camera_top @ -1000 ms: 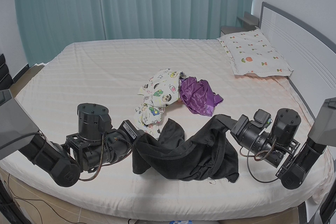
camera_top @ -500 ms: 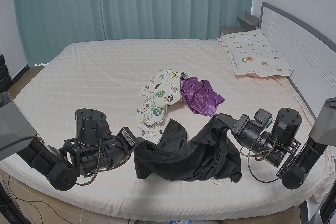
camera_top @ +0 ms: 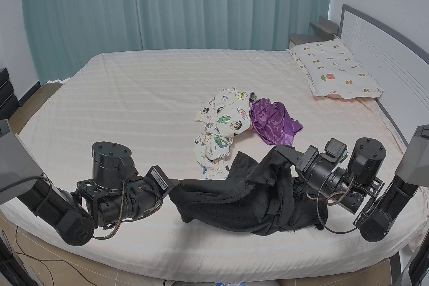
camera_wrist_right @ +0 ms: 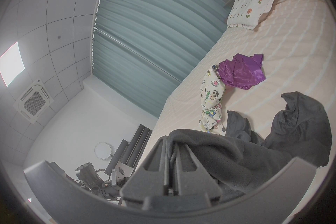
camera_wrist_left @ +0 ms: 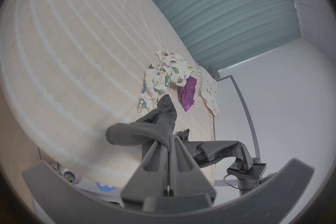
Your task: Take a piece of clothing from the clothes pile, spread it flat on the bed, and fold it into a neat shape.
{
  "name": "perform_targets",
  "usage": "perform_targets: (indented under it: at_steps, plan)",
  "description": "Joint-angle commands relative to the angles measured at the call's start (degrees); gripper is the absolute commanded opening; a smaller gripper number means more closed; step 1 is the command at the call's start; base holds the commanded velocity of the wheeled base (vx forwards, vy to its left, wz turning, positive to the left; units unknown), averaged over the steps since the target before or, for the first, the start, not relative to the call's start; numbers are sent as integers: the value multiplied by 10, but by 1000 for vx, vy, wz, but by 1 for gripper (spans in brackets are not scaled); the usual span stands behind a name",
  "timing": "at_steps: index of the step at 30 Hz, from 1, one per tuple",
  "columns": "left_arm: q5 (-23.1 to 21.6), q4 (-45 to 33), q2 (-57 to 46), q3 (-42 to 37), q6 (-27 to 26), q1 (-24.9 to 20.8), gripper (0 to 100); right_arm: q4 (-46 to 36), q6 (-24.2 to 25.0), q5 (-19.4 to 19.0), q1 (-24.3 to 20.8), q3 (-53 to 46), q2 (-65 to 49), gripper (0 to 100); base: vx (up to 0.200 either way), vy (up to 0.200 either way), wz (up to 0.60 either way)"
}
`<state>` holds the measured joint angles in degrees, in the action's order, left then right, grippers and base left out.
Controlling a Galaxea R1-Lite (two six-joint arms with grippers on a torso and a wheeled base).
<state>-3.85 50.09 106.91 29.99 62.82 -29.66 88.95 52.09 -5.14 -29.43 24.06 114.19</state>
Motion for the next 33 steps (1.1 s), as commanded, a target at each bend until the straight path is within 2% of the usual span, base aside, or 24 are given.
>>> perform_targets:
  at_steps: [1, 3, 18, 33]
  plan:
    - [-3, 0, 0, -1, 0, 0, 0, 10, 0, 0, 0, 0, 0, 0, -200, 0, 0]
    - [-3, 0, 0, -1, 0, 0, 0, 10, 0, 0, 0, 0, 0, 0, -200, 0, 0]
    - [-2, 1, 0, 10, 1, 29, 0, 10, 0, 0, 0, 0, 0, 0, 0, 0, 0]
    - [1, -6, -43, 3, -1, 34, 0, 10, -1, 1, -1, -5, -10, 0, 0, 200, 0]
